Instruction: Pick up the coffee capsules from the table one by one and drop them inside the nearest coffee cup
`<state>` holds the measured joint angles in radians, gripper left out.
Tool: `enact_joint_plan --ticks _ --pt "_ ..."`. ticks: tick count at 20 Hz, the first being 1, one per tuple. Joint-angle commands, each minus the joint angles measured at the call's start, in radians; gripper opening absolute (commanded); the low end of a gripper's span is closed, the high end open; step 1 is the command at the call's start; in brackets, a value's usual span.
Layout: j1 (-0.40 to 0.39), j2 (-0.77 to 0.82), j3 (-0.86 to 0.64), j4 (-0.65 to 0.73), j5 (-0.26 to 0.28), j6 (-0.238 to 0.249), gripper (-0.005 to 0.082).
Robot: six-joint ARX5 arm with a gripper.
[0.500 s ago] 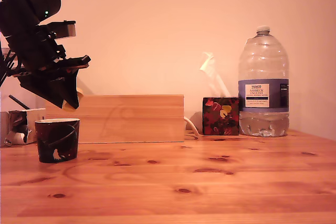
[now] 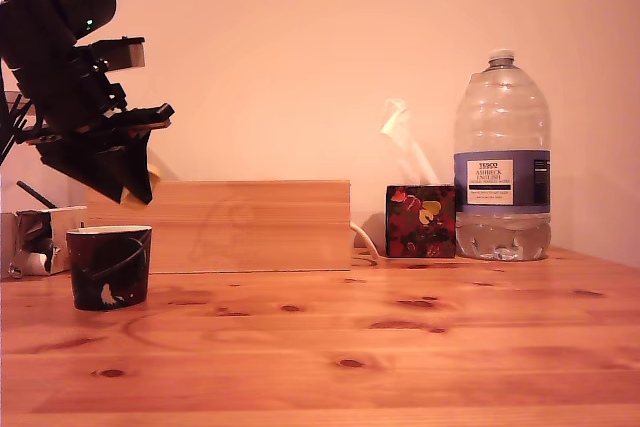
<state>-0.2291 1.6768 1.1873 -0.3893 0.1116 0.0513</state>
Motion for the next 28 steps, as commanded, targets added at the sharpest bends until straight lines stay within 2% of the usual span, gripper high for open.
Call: enact_joint_plan --ticks 1,10,16,21,25,28 --pt "0.014 -0.007 -0.016 0.001 0.0 -0.006 0.0185" --pt "0.086 -0.071 -0.021 -0.076 0.0 -0.006 0.0185" --pt "0.077 -0.073 -0.021 -0.06 0.017 -0.005 0.0185" --pt "0.069 -0.062 -0.019 -0.065 0.009 0.007 0.0185" --pt "0.069 -0.005 0.049 -0.143 -0.017 0.007 0.0185" --pt "0.069 0.068 0.156 -0.249 -0.027 0.007 0.0185"
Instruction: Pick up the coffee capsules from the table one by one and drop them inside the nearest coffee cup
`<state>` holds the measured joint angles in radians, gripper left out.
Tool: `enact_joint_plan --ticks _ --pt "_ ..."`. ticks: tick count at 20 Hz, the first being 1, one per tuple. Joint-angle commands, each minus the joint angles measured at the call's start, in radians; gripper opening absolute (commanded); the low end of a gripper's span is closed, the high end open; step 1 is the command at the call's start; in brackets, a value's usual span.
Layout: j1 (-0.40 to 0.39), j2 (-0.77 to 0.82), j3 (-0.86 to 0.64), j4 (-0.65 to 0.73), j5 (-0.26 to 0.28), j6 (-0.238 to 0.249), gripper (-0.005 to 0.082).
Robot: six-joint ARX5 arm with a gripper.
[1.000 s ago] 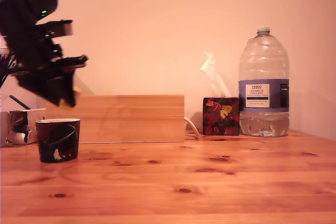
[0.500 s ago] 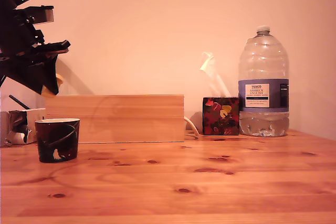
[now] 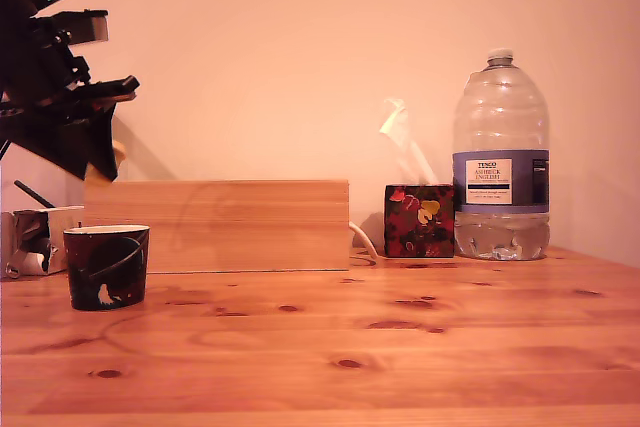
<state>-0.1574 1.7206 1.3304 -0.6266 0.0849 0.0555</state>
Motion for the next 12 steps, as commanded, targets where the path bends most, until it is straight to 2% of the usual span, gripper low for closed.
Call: enact_joint_plan --ticks 1,6,12 --pt "-0.003 0.053 0.051 -0.048 -0.001 0.003 0.0185" --pt "-0.003 0.156 0.181 -0.174 -0.023 0.003 0.0185" --pt "-0.003 0.159 0.185 -0.177 -0.023 0.003 0.0185"
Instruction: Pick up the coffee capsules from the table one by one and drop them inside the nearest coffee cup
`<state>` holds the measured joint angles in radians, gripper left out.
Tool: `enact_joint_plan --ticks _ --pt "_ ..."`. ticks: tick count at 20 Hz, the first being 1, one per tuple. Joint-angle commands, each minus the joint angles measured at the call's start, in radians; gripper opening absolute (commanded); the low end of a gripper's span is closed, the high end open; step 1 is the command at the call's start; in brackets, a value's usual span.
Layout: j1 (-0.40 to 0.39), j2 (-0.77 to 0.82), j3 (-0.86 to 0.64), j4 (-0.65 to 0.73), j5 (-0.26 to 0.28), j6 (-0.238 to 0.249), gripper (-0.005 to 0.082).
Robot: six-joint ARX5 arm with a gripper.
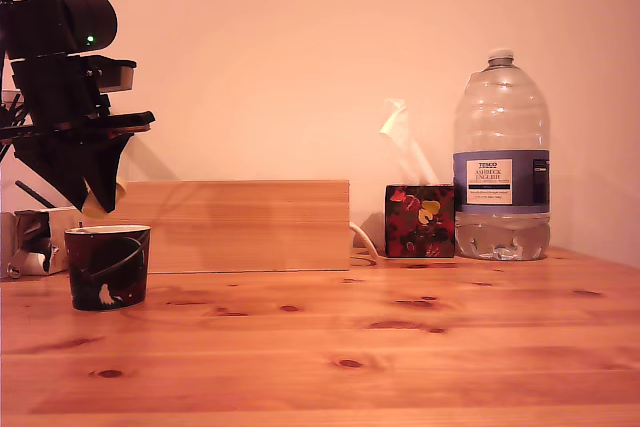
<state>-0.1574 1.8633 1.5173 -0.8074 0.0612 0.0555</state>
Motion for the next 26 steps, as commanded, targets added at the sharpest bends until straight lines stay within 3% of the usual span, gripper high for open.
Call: enact_joint_plan --ticks 1,4,5,7,8,9,12,15,16,19,20,26 --pt "-0.003 0.016 -0.002 0.004 0.002 0.003 0.0185" --pt "-0.003 0.016 -0.002 0.009 0.002 0.005 0.0187" --pt "-0.003 0.016 -0.002 0.013 0.002 0.006 0.0239" --pt "-0.003 0.016 -0.002 0.024 0.005 0.005 0.0527" --pt "-0.003 0.016 -0.003 0.035 0.005 0.003 0.0621" --pt "-0.003 0.016 -0.003 0.048 0.005 0.004 0.0647" --pt "-0.003 0.016 -0.006 0.093 0.005 0.006 0.0577" --pt "-0.009 0.006 -0.008 0.117 0.01 0.006 0.044" --pt "-0.015 -0.007 -0.018 0.137 0.01 0.006 0.0378" --pt "-0.024 -0.093 -0.114 0.262 0.027 0.007 0.0049" --pt "-0.029 -0.13 -0.159 0.313 0.036 0.006 -0.0021" --pt "-0.042 -0.389 -0.475 0.602 0.056 -0.014 -0.0024"
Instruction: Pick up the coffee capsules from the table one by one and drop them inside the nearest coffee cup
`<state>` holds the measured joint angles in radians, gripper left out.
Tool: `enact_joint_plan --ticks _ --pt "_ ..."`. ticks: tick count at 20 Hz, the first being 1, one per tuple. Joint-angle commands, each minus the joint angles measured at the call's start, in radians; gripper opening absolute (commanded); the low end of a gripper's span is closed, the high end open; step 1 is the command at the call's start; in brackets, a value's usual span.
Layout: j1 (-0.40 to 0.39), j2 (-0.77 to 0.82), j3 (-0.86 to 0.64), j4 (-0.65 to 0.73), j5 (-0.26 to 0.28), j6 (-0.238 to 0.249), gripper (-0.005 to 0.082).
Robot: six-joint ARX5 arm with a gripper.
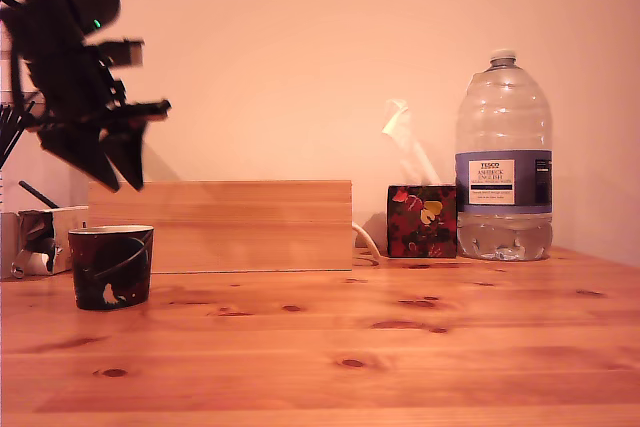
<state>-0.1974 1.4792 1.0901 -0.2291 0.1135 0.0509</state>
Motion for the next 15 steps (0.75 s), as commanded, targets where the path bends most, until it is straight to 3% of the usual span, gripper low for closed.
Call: enact_joint_plan --ticks 1,7,9,15 --pt "-0.002 -0.06 -0.107 0.066 0.01 -0.025 -0.0024" --pt "-0.001 -0.337 -0.355 0.139 0.011 -0.051 -0.0024" --pt "-0.001 -0.397 -0.397 0.138 0.01 -0.076 -0.0023" --pt "-0.001 -0.466 -0.43 0.119 0.01 -0.081 -0.0023"
